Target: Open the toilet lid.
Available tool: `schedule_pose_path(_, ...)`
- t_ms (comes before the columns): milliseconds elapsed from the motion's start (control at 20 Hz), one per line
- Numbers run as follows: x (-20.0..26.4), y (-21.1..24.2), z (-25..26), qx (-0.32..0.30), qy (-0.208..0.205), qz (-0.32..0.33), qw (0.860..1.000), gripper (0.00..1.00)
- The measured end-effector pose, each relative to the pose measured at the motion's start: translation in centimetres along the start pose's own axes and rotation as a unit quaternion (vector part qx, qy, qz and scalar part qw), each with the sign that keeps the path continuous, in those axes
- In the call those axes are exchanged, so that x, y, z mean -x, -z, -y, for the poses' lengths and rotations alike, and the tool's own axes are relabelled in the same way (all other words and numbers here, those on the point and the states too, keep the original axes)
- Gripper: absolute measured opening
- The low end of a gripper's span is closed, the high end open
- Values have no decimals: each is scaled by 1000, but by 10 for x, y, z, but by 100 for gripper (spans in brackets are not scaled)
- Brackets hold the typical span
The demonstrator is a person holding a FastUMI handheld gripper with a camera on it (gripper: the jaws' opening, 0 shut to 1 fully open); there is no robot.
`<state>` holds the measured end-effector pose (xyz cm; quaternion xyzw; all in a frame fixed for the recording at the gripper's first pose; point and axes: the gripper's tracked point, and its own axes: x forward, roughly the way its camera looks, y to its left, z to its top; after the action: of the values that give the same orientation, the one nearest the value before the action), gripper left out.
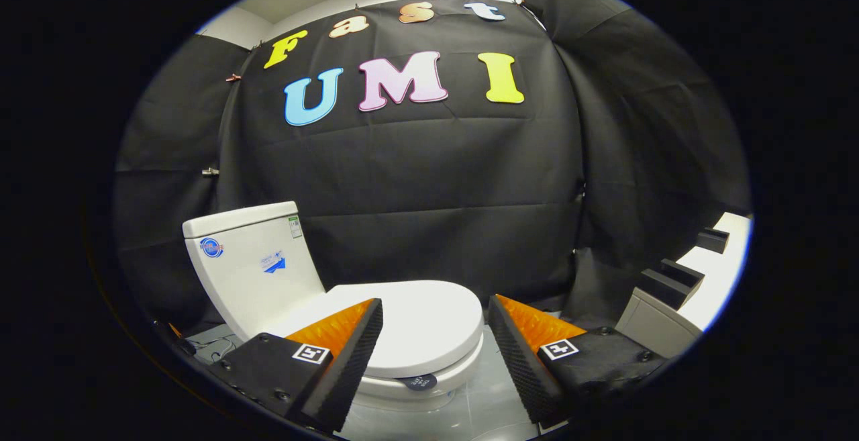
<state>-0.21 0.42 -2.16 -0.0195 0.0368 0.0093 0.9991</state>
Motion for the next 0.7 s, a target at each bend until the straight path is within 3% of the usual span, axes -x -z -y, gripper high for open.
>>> schedule_pose_path(350,-6,49,1,-17,-6,-60,998,98)
schedule_pose_path(500,-9,88,1,-71,-9,-118,990,99)
schedule_pose_path(700,-13,132,8,-167,-4,-177,970,99)
